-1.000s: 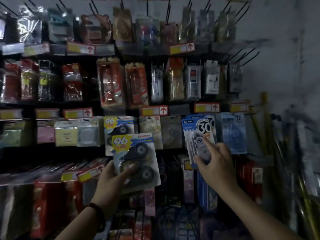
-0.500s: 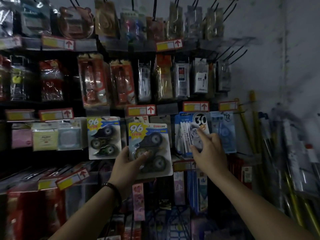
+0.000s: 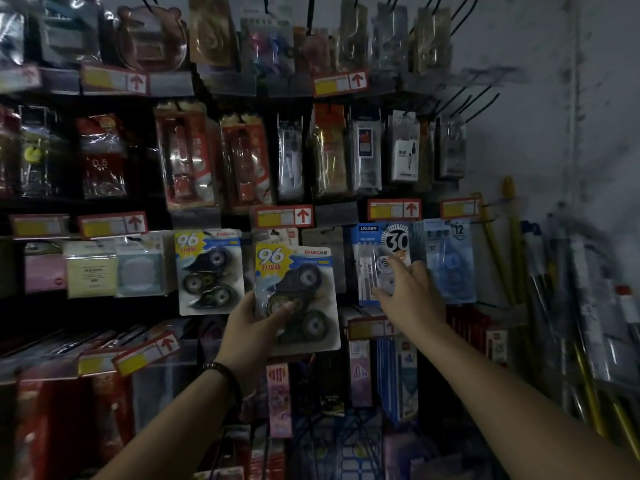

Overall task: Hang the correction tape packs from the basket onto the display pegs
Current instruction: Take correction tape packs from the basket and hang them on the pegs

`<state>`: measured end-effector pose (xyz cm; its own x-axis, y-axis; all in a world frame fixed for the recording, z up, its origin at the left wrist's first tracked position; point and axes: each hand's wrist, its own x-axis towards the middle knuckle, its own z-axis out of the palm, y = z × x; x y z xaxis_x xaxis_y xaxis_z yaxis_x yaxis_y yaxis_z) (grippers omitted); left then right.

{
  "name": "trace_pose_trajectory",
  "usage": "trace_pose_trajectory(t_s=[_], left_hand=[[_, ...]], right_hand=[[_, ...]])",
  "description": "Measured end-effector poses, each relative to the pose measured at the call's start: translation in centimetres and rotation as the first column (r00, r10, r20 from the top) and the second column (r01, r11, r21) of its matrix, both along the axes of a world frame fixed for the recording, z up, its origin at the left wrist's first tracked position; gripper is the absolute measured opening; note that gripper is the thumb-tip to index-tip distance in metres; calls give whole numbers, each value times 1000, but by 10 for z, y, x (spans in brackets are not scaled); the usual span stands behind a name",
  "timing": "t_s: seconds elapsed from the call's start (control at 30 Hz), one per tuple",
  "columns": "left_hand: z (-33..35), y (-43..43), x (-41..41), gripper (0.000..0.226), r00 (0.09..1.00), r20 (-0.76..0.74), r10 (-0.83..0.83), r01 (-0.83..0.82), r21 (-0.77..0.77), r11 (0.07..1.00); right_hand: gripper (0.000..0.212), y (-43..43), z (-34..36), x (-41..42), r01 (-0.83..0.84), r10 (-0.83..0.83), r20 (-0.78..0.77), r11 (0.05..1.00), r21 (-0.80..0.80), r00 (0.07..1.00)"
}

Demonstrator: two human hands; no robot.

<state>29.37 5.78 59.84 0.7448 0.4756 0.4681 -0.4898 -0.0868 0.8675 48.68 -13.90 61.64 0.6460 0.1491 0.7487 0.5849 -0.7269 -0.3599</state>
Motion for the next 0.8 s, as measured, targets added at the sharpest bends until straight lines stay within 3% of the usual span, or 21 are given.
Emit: trace_pose_trajectory(t_s=[0.07, 0.17, 0.27, 0.37, 0.43, 0.53, 0.6, 0.8], left_hand=[[-1, 5, -5, 31, 1000, 7, 17, -18, 10, 1000], [-2, 17, -12, 29, 998, -2, 60, -60, 17, 998], [-3, 32, -19, 25, 995, -3, 103, -103, 9, 995], [-3, 47, -30, 19, 990, 5, 144, -144, -8, 990], [-3, 56, -41, 19, 985, 23, 172, -171, -13, 985], [-4, 74, -56, 23, 979, 32, 199, -198, -25, 980], [-6, 86, -66, 24, 978, 22, 209, -208, -31, 978], [-7, 108, -86, 26, 982, 51, 184, -180, -69, 981]], right_hand=[[70, 4, 3, -4, 96, -98, -20, 992, -78, 995], [58, 21, 5, -26, 171, -159, 105, 979, -112, 982], [55, 50, 2, -63, -171, 173, 146, 985, -28, 974], [78, 81, -1, -98, -516, 516, -25, 856, 1, 856], [94, 99, -6, -117, -614, 613, -42, 789, -21, 789], [101, 119, -10, -136, -490, 545, 218, 832, -260, 810], [102, 132, -5, -143, -431, 549, 341, 825, -365, 763], [110, 158, 17, -151, -462, 649, 237, 710, -531, 723]])
